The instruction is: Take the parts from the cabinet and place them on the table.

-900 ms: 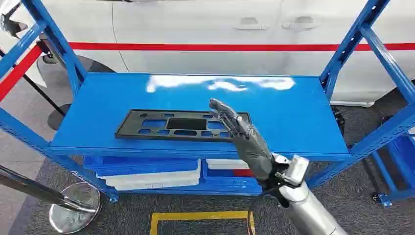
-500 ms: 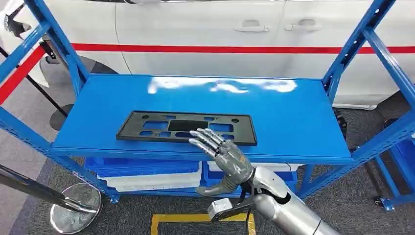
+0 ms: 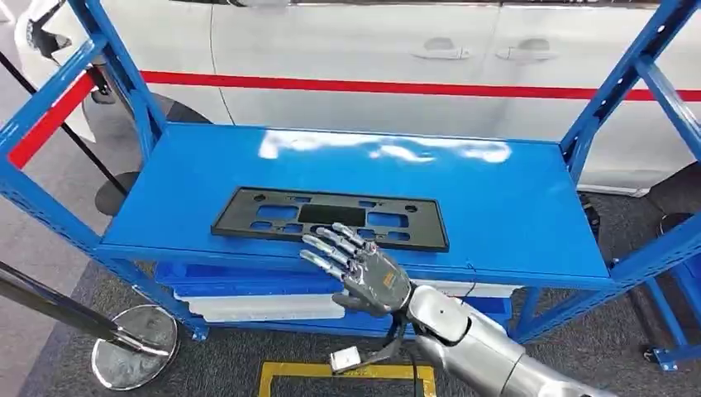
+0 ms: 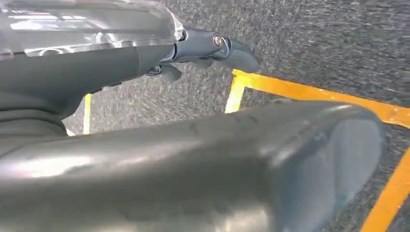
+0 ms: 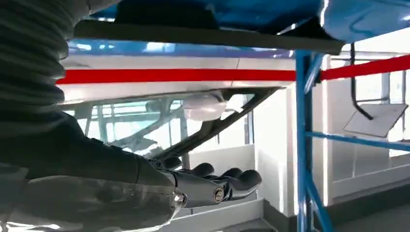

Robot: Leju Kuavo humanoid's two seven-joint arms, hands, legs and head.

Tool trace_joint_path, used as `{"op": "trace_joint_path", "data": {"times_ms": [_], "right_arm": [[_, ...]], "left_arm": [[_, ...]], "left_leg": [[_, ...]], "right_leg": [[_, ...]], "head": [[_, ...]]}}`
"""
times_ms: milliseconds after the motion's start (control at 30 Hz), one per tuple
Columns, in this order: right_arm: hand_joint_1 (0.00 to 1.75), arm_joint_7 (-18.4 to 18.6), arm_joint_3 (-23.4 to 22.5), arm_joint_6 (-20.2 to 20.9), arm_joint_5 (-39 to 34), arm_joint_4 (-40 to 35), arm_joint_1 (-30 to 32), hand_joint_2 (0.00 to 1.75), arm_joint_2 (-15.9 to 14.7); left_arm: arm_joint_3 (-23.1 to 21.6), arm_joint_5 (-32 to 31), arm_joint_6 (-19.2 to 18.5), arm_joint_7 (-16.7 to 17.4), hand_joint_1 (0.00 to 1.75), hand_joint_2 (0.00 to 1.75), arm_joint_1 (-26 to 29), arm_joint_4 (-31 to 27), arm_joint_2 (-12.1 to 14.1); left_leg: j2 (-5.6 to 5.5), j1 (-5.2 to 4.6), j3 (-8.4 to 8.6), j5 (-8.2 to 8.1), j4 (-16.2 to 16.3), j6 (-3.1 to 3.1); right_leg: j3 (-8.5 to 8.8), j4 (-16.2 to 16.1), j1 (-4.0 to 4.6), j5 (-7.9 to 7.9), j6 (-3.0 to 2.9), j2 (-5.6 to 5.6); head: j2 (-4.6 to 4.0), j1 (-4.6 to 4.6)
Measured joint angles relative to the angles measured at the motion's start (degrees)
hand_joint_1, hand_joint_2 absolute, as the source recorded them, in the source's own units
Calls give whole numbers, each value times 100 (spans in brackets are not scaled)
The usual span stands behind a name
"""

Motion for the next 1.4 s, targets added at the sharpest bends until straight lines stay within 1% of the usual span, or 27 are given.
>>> {"op": "trace_joint_path", "data": {"times_ms": [67,133,167,233,267,300,333,367,433,467,600,667,700,767,800,833,867,900,967,1033,1133,1167,1200,1300,1333,1367,1400], "right_arm": [[0,98,48,0,83,66,-40,175,0],[0,193,101,9,182,131,-119,175,-42],[0,234,129,13,218,155,-181,175,-89],[0,275,173,20,275,203,-248,175,-161],[0,284,206,20,278,228,-259,175,-197],[0,286,241,20,280,254,-261,175,-234],[0,289,267,24,287,278,-267,175,-260],[0,306,287,42,286,311,-299,175,-273],[0,346,322,74,291,383,-393,175,-295],[0,369,341,96,297,428,-439,175,-308],[0,411,444,122,315,663,-594,175,-310],[0,420,464,118,328,726,-641,175,-310],[0,424,470,118,332,765,-664,175,-308],[0,426,501,118,339,850,-670,175,-299],[0,426,523,118,345,890,-666,175,-297],[0,426,545,118,352,920,-664,175,-297],[0,426,553,118,352,946,-664,175,-299],[0,426,553,118,352,962,-671,175,-299],[0,429,553,116,352,988,-700,175,-297],[0,475,566,109,376,1054,-767,175,-273],[0,638,575,31,376,1289,-873,175,-271],[0,676,573,-2,367,1392,-938,175,-271],[0,730,571,-39,365,1471,-1004,175,-273],[0,934,558,-85,321,1760,-1167,175,-361],[0,957,558,-87,295,1866,-1200,175,-385],[0,988,558,-87,274,1949,-1228,175,-393],[0,1023,553,-92,254,2030,-1262,175,-393]], "left_arm": [[-15,-2,7,0,0,0,5,0,0],[-59,-2,13,0,0,0,5,0,2],[-76,-2,13,0,0,0,1,0,0],[-94,-2,15,0,0,0,-26,0,-4],[-98,-2,15,0,0,0,-31,0,-4],[-101,-2,15,0,0,0,-24,0,-4],[-103,-2,15,0,0,0,-20,0,-4],[-103,0,20,2,0,0,-10,0,-4],[-105,7,37,2,0,0,-6,0,4],[-105,9,46,2,0,0,-8,2,13],[-105,18,50,0,0,0,-10,2,11],[-105,26,50,0,0,0,-15,2,0],[-105,26,52,0,0,0,-16,2,0],[-105,26,54,0,0,0,-41,2,2],[-105,26,57,0,0,0,-42,2,2],[-105,26,59,0,0,0,-37,2,2],[-105,26,59,0,0,0,-31,2,2],[-105,26,59,0,0,0,-30,2,0],[-105,26,57,0,0,0,-39,2,-7],[-107,26,66,0,0,0,-41,2,-7],[-114,22,63,0,0,0,-14,4,-7],[-118,17,61,0,0,0,-15,4,-7],[-129,7,46,-2,0,0,-21,4,-7],[-155,-4,24,-7,0,0,-64,2,-4],[-177,-11,9,-7,0,0,-71,2,-6],[-206,-17,-4,-7,0,0,-62,2,-4],[-225,-30,-15,-4,0,0,-60,4,-4]], "left_leg": [[-1,7,5,15,-21,-55],[6,32,-13,-63,54,-119],[66,19,-131,-255,322,-152],[95,28,-573,-699,1225,-208],[97,28,-807,-856,1681,-225],[97,28,-928,-858,1885,-233],[96,28,-901,-712,1778,-233],[97,28,-737,-464,1408,-224],[88,24,-212,71,293,-157],[58,4,-115,67,12,-109],[32,-57,-149,95,-1,7],[21,22,-86,149,-62,68],[-19,24,-86,157,-75,91],[-33,23,-92,164,-74,121],[-62,20,-96,163,-70,122],[-87,20,-96,160,-62,122],[-110,22,-93,153,-55,116],[-137,25,-91,144,-42,106],[-179,30,-83,107,7,64],[-187,-15,-163,72,72,4],[-195,-10,-201,116,37,-92],[-178,2,-206,68,83,-130],[-74,-1,-255,-42,221,-170],[80,-6,-848,-691,1464,-243],[81,-7,-1018,-790,1801,-250],[81,-6,-1069,-735,1875,-250],[80,-6,-969,-546,1637,-239]], "right_leg": [[-11,1,29,-5,-36,2],[18,-71,-30,41,-121,-62],[19,-72,-31,34,-159,-75],[23,-71,-16,25,-180,-127],[22,-68,-6,20,-188,-155],[26,-66,-2,16,-191,-176],[34,-65,0,7,-192,-194],[45,-61,1,0,-186,-202],[80,-59,1,-25,-153,-203],[85,-48,12,-38,-131,-212],[88,-54,27,-45,-19,-246],[60,-12,4,-103,18,-217],[9,140,-2,-233,26,-136],[-379,1048,-54,-696,55,-18],[-581,1486,-71,-847,74,-4],[-722,1765,-82,-883,88,-3],[-724,1734,-94,-774,98,-4],[-617,1462,-109,-552,99,-6],[-188,494,-123,5,70,-37],[-30,111,-61,-31,37,-160],[-52,95,-34,-77,-24,-162],[-31,32,-100,-48,-68,-189],[-18,28,-92,-46,-111,-239],[-19,31,-52,-52,-152,-307],[-20,34,-47,-55,-156,-328],[-15,35,-39,-55,-156,-335],[-12,39,-36,-57,-155,-338]], "head": [[0,2],[0,2],[0,0],[0,2],[0,0],[0,2],[0,2],[0,0],[0,2],[0,2],[0,2],[0,0],[0,2],[0,2],[0,2],[0,2],[0,2],[0,2],[0,2],[0,2],[0,2],[0,2],[0,2],[0,2],[0,2],[0,2],[0,2]]}}
